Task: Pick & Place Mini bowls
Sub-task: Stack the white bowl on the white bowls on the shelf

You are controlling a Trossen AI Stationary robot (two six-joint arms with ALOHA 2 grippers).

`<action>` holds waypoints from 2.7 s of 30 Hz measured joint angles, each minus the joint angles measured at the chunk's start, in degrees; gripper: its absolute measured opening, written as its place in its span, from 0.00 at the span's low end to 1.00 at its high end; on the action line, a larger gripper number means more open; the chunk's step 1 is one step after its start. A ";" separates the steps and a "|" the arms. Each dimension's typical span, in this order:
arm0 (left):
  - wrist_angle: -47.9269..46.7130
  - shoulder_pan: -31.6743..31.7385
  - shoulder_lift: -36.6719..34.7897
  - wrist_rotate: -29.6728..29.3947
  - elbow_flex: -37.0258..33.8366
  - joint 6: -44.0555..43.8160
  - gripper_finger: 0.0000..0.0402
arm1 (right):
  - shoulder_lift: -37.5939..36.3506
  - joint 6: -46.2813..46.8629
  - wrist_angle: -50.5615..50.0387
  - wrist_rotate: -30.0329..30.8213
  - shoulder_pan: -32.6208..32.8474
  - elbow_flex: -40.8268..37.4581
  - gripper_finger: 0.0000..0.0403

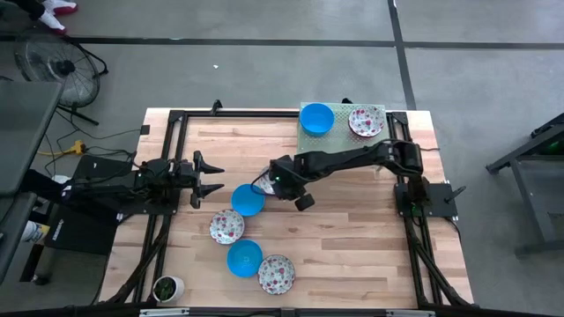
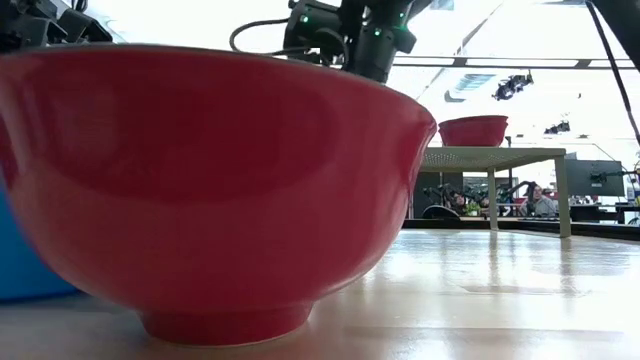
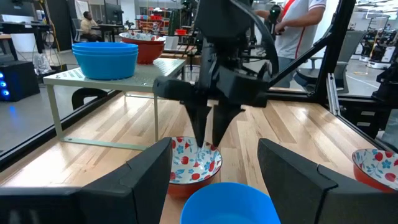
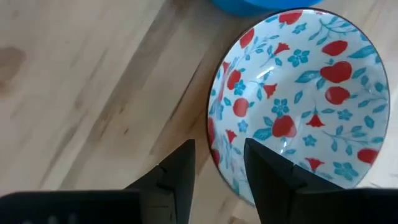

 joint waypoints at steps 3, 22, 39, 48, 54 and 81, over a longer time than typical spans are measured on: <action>-0.02 0.01 0.02 0.00 0.00 0.00 0.58 | 0.73 -0.76 0.49 -0.21 0.02 0.00 0.31; -0.02 0.02 0.00 0.02 0.00 0.00 0.58 | 2.14 -2.09 1.28 -0.71 -0.01 0.04 0.21; 0.00 0.00 0.00 0.02 0.00 -0.02 0.58 | 2.15 -0.36 1.27 -0.45 -0.08 0.28 0.02; -0.02 0.02 0.00 0.01 0.00 -0.02 0.58 | 1.91 0.52 -5.13 -1.05 0.07 4.03 0.01; -0.02 0.02 0.00 0.02 0.00 -0.02 0.58 | 1.91 -0.11 -6.57 -1.36 0.38 9.76 0.00; -0.02 0.02 0.01 0.02 -0.02 -0.01 0.58 | 1.78 12.80 -36.29 12.60 -0.23 42.38 0.00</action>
